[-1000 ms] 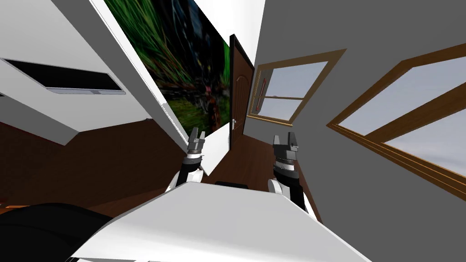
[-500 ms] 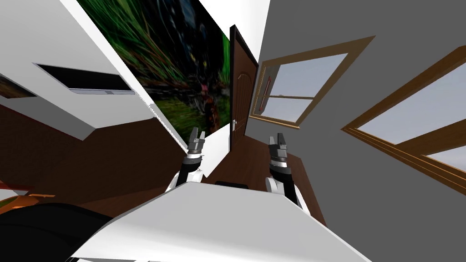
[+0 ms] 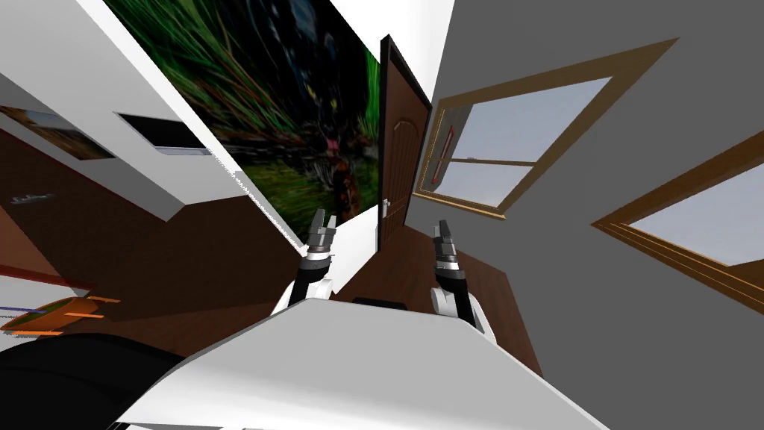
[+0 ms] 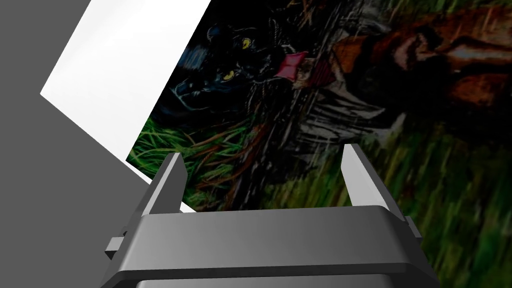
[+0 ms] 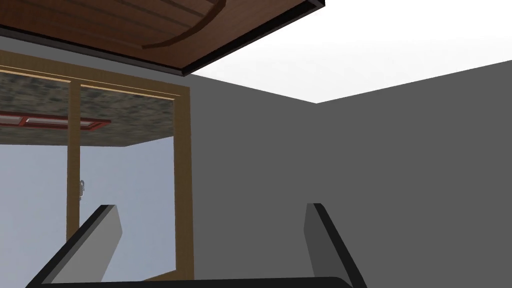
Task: Pull the door open
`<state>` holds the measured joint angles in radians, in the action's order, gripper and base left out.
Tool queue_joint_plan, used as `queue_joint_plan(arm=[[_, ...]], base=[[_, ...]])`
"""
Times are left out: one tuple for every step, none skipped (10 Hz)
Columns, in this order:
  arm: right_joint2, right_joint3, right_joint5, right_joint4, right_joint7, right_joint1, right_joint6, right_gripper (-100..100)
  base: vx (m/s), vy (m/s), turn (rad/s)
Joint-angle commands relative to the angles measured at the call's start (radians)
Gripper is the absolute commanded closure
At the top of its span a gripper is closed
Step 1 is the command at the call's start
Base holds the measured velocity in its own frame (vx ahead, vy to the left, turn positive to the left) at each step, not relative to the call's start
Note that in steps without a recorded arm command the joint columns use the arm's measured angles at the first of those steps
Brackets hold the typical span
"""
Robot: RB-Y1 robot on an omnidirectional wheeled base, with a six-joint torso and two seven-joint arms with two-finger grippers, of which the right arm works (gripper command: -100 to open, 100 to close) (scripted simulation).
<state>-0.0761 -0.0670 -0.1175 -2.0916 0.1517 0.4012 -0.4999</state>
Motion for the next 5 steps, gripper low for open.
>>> queue_joint_plan(arm=[[-0.004,-0.005,-0.019,0.03,0.03,-0.021,0.011,-100],[-0.006,-0.007,-0.028,0.047,0.044,-0.03,0.013,-100],[-0.008,-0.009,-0.037,0.064,0.058,-0.04,0.015,-100],[-0.01,-0.011,-0.046,0.081,0.071,-0.049,0.017,-100],[-0.013,-0.016,-0.065,0.115,0.099,-0.068,0.021,-100]], base=[[0.114,-0.105,0.115],[0.119,-0.101,0.088],[0.095,-0.082,0.099],[0.076,-0.068,0.093],[0.104,-0.082,0.174]])
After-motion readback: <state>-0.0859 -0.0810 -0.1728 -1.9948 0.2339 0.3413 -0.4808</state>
